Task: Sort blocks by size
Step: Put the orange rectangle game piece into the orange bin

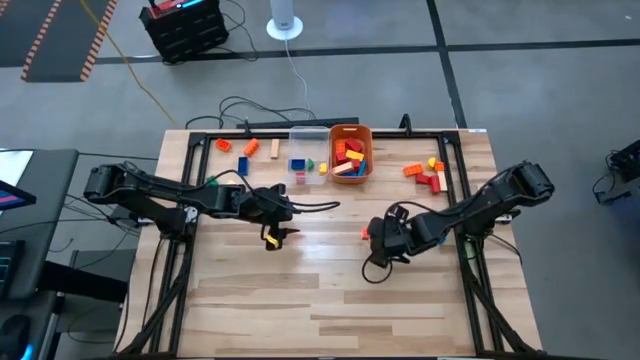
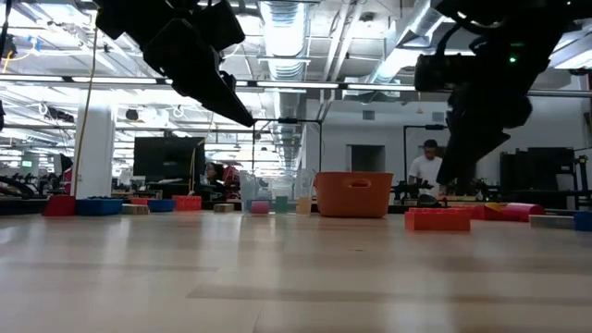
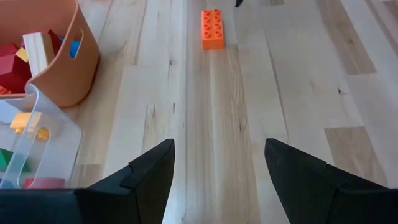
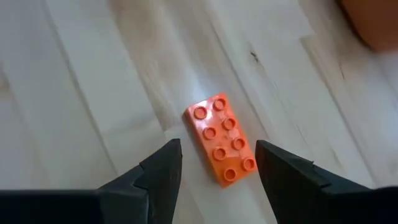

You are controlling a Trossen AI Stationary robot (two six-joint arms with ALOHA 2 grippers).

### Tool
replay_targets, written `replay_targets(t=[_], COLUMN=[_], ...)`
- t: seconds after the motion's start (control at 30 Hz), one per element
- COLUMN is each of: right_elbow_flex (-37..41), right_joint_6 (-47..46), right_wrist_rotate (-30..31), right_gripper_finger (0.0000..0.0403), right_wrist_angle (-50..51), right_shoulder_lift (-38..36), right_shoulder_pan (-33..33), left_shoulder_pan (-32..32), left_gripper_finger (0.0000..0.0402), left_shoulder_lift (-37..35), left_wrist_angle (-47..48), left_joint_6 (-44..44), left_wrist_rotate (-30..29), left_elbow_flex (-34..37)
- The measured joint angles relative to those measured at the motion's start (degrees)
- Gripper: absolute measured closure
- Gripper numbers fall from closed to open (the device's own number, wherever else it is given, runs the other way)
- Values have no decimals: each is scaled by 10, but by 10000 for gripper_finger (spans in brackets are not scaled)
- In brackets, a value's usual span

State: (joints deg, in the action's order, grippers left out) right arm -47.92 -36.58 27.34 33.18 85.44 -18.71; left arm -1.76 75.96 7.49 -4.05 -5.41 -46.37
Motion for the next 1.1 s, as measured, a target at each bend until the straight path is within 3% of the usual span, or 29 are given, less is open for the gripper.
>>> replay_targets(t=[0.27, 0.5, 0.67, 0.93, 1.1], right_elbow_flex=[0, 63, 108, 157, 170], right_joint_6=[84, 153, 170, 156, 150], right_wrist_rotate=[-20, -101, -108, -111, -111], right_gripper_finger=[157, 150, 150, 157, 186], right_wrist_angle=[-18, -144, -226, -271, -292], right_shoulder_lift=[0, 1, 0, 0, 0], right_shoulder_pan=[48, 91, 87, 80, 80], left_shoulder_pan=[0, 0, 0, 0, 0], left_gripper_finger=[159, 159, 159, 159, 159], left_shoulder_lift=[0, 0, 0, 0, 0], left_wrist_angle=[-13, -5, -5, -4, -3], left_joint_6=[7, 11, 11, 11, 10], left_wrist_rotate=[0, 0, 0, 0, 0], left_elbow_flex=[0, 0, 0, 0, 0])
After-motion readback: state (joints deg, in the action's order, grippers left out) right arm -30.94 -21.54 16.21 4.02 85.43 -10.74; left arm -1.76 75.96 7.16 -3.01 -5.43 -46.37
